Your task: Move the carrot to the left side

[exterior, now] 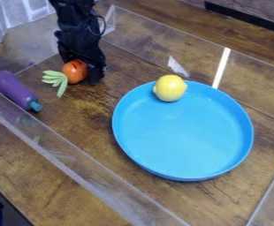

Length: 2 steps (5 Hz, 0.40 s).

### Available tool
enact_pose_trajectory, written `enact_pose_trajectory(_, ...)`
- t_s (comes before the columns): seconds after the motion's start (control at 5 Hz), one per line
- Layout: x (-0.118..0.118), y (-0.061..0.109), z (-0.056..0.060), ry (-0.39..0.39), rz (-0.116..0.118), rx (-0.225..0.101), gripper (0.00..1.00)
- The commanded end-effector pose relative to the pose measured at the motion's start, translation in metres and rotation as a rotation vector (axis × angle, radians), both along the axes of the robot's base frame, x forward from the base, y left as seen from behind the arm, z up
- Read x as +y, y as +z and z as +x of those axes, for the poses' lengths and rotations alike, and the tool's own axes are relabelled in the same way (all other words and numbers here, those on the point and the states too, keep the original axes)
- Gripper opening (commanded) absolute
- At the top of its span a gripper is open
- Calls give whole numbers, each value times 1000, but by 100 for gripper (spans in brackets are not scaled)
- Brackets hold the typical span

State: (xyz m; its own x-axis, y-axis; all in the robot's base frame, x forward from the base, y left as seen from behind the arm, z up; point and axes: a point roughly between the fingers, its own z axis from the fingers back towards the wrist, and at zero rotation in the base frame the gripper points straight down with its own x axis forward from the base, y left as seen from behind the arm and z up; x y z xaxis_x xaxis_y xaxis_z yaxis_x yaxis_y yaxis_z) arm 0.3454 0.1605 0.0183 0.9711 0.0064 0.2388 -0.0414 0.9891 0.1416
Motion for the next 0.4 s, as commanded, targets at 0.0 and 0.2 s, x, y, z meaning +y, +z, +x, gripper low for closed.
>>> enact_pose_trajectory(0.0, 10, -12, -15, 24, -16, 52, 100)
enact_pose_trajectory(0.2, 10, -11, -17, 30, -22, 63, 100)
